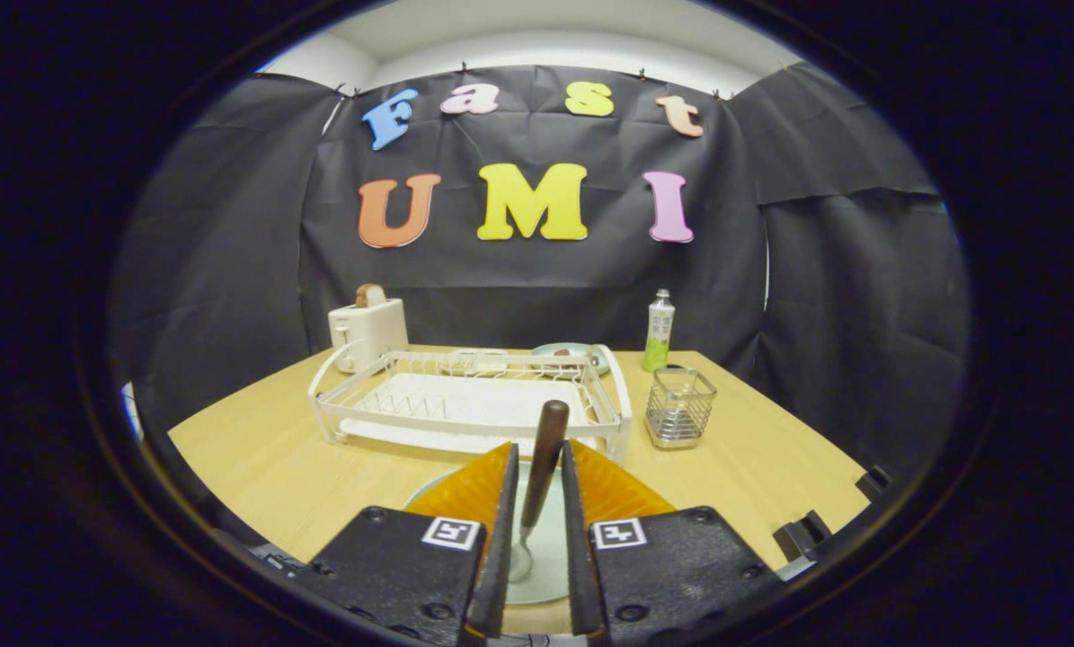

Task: Take the plate from the dish rack, then take the spoon from the basket and place it into the plate.

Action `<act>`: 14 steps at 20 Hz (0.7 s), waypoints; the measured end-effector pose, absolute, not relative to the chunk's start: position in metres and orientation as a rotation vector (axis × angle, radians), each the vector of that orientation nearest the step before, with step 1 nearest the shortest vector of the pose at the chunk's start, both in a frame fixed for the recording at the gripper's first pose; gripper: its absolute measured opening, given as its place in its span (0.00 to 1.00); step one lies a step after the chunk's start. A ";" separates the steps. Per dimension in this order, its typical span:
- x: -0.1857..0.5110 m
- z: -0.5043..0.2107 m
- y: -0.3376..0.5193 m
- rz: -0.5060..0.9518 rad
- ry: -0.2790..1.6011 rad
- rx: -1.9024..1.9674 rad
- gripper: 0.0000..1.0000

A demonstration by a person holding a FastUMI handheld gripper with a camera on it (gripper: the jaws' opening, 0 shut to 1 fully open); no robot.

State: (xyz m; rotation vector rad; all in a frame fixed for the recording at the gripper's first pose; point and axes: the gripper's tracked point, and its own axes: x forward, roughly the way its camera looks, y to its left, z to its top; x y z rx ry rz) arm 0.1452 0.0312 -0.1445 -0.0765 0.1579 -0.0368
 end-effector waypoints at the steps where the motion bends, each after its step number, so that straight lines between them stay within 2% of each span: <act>1: 0.145 -0.142 0.027 -0.042 0.146 -0.090 0.44; 2: 0.143 -0.139 0.025 -0.053 0.138 -0.097 0.56; 4: 0.139 -0.136 0.032 -0.030 0.130 -0.110 0.71; 7: 0.129 -0.126 0.037 -0.025 0.107 -0.140 1.00; 14: 0.095 -0.094 0.044 -0.042 0.052 -0.123 1.00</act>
